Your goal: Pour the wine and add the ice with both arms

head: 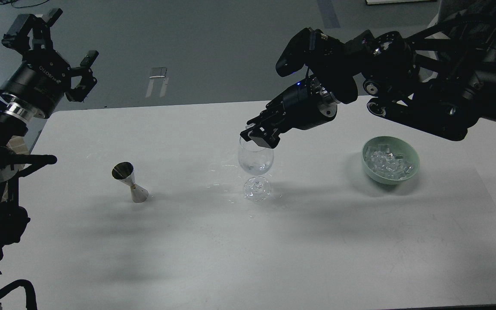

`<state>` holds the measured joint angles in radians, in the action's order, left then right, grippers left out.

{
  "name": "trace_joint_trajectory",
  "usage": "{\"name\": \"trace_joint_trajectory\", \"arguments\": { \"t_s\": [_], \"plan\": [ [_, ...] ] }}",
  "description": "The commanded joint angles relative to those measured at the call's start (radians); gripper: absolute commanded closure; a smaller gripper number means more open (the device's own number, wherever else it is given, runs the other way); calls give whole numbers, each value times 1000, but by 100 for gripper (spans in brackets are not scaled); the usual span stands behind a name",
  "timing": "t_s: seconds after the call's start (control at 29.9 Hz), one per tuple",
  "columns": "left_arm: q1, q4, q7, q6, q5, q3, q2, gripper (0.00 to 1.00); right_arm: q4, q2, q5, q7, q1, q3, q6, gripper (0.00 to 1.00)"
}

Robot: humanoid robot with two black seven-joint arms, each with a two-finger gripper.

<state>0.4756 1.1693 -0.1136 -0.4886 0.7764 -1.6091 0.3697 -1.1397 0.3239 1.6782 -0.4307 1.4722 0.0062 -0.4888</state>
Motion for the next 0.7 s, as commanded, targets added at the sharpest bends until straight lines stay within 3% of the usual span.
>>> {"name": "trace_joint_trajectory", "arguments": {
  "t_s": [0.0,0.23,0.5,0.67],
  "plan": [
    [0,1,0,0,0,0,0,2,1,3,0,0,-1,0,0,69],
    [0,1,0,0,0,0,2,2,1,0,-2,1,-1,2,0,50],
    [0,1,0,0,0,0,3,2,1,6,-47,1,10,3,0,41],
    [1,0,0,0,1,0,9,2,49,23,-150,14,49,50,0,18]
  ]
}}
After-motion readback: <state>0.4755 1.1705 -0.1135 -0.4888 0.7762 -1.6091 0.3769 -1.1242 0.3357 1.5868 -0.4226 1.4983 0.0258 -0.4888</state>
